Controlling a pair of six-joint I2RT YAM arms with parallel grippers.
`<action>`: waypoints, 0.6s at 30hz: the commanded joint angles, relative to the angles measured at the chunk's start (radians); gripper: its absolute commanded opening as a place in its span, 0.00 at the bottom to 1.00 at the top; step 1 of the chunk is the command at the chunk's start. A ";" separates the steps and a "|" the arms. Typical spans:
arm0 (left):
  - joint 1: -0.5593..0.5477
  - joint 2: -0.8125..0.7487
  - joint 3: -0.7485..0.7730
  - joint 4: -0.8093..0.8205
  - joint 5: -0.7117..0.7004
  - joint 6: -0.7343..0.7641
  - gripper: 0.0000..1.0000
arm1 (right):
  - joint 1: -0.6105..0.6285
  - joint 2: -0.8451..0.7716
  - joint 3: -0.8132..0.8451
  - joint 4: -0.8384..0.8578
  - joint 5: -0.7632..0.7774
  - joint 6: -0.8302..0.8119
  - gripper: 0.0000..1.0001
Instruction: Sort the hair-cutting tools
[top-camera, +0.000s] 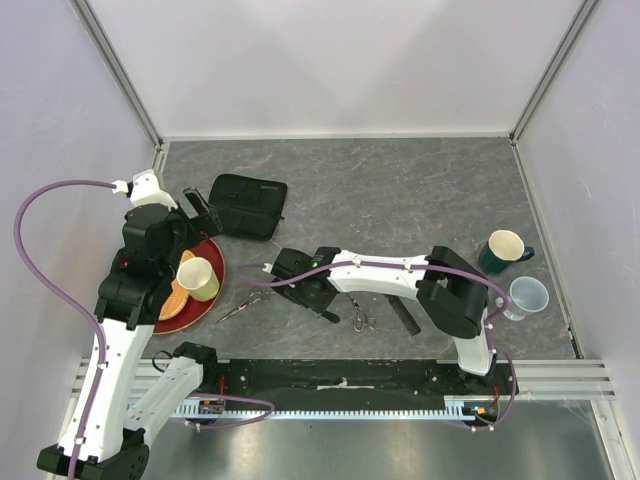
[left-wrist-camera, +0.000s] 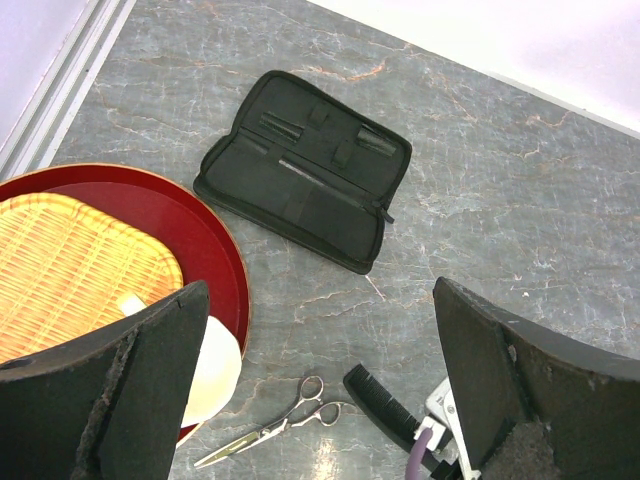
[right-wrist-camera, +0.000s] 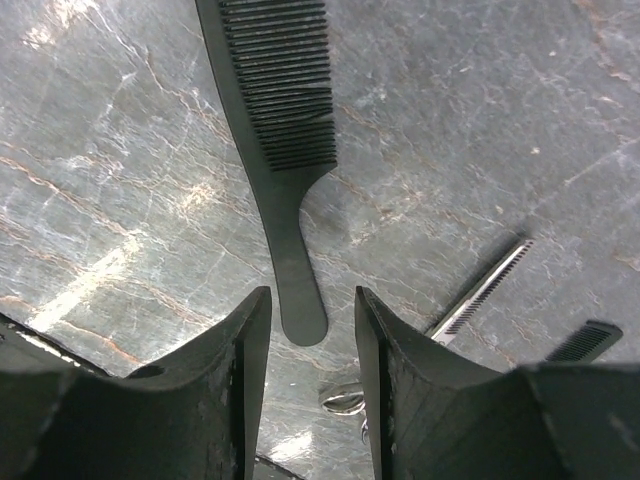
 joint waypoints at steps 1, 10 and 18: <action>0.002 -0.002 -0.004 0.024 -0.020 -0.021 1.00 | -0.009 0.047 0.040 0.007 -0.047 -0.049 0.47; 0.002 -0.004 -0.003 0.024 -0.020 -0.020 1.00 | -0.024 0.113 0.058 0.014 -0.078 -0.089 0.45; 0.002 0.003 -0.001 0.024 -0.014 -0.020 1.00 | -0.033 0.147 0.039 -0.013 -0.102 -0.099 0.37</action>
